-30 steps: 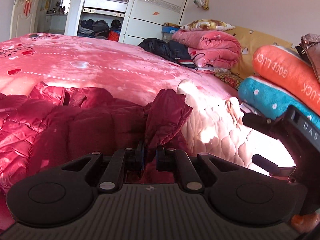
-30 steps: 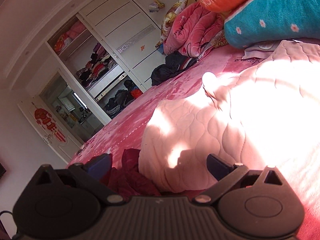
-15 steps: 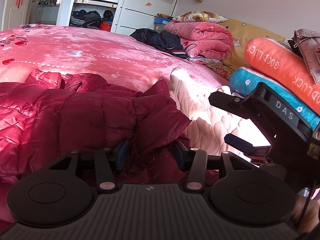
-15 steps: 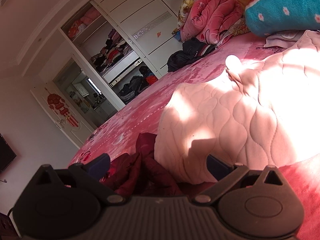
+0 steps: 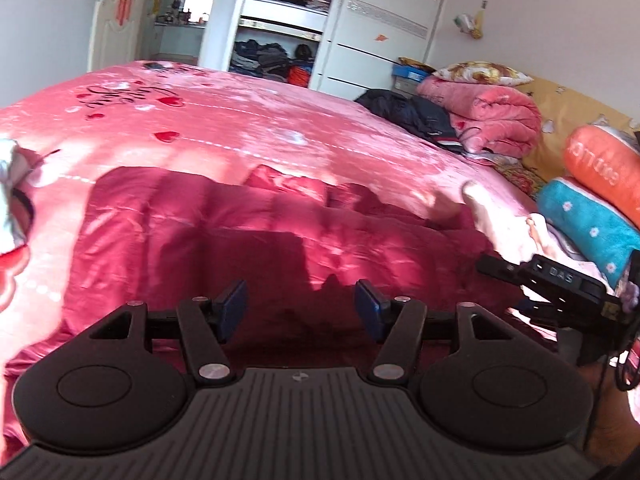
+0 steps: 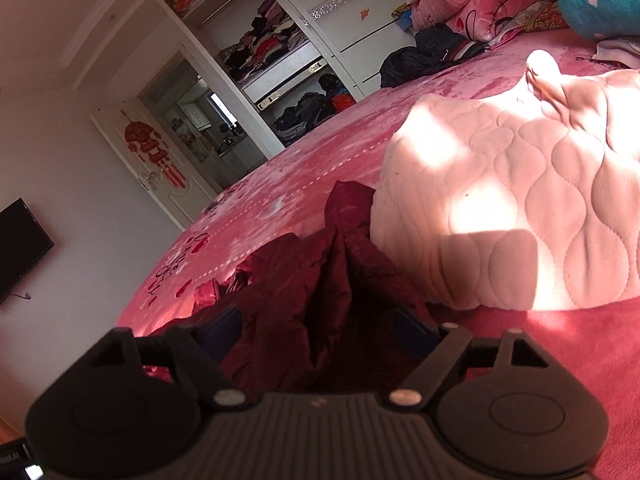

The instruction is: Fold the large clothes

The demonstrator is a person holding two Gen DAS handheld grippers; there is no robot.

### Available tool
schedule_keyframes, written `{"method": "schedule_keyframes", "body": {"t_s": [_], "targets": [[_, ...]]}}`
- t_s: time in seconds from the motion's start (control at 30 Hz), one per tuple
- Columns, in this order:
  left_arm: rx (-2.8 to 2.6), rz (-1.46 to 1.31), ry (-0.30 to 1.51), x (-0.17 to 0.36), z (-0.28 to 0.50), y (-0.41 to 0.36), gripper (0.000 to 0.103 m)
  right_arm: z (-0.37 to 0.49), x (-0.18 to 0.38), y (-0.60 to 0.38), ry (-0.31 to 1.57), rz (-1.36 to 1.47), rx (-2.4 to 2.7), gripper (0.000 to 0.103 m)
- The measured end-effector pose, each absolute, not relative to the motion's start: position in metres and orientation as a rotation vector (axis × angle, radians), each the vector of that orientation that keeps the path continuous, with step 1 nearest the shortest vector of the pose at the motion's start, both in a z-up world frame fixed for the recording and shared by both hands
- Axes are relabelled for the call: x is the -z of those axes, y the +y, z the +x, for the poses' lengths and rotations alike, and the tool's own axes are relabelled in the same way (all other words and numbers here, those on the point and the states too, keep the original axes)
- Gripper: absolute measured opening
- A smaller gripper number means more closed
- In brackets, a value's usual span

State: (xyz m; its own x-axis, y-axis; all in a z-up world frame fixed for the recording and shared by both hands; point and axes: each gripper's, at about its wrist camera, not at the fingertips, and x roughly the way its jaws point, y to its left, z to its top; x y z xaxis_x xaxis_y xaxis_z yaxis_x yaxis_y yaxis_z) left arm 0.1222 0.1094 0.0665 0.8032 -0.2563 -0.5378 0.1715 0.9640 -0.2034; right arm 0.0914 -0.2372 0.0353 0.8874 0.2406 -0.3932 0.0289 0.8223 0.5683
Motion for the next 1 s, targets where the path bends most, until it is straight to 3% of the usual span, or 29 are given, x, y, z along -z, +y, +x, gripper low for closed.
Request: {"method": "schedule_keyframes", "body": {"t_s": [0.03, 0.1, 0.17, 0.33, 0.43, 0.67, 0.7, 0.83, 1.0], "targets": [[0.199, -0.149, 0.588, -0.067, 0.126, 0.117, 0.071, 0.093, -0.035, -0.233, 0.479, 0.584, -0.127, 0.06], [0.145, -0.153, 0.569, -0.068, 0.132, 0.128, 0.07, 0.096, -0.035, -0.226, 0.485, 0.54, -0.126, 0.032], [0.109, -0.157, 0.55, -0.069, 0.138, 0.134, 0.07, 0.094, -0.039, -0.219, 0.469, 0.487, -0.093, 0.018], [0.073, -0.17, 0.542, -0.066, 0.149, 0.127, 0.07, 0.091, -0.044, -0.218, 0.463, 0.392, -0.004, 0.014], [0.05, -0.171, 0.555, -0.061, 0.151, 0.121, 0.07, 0.099, -0.032, -0.221, 0.55, 0.404, 0.014, 0.02], [0.053, -0.131, 0.533, -0.063, 0.147, 0.114, 0.068, 0.086, -0.05, -0.227, 0.432, 0.402, 0.072, 0.066], [0.057, -0.118, 0.53, -0.063, 0.148, 0.113, 0.068, 0.082, -0.054, -0.226, 0.397, 0.386, 0.076, 0.069], [0.052, -0.057, 0.536, -0.058, 0.158, 0.101, 0.068, 0.074, -0.068, -0.213, 0.291, 0.346, 0.008, 0.069], [0.032, -0.01, 0.56, -0.041, 0.167, 0.097, 0.066, 0.099, -0.055, -0.185, 0.403, 0.302, -0.131, 0.068]]}}
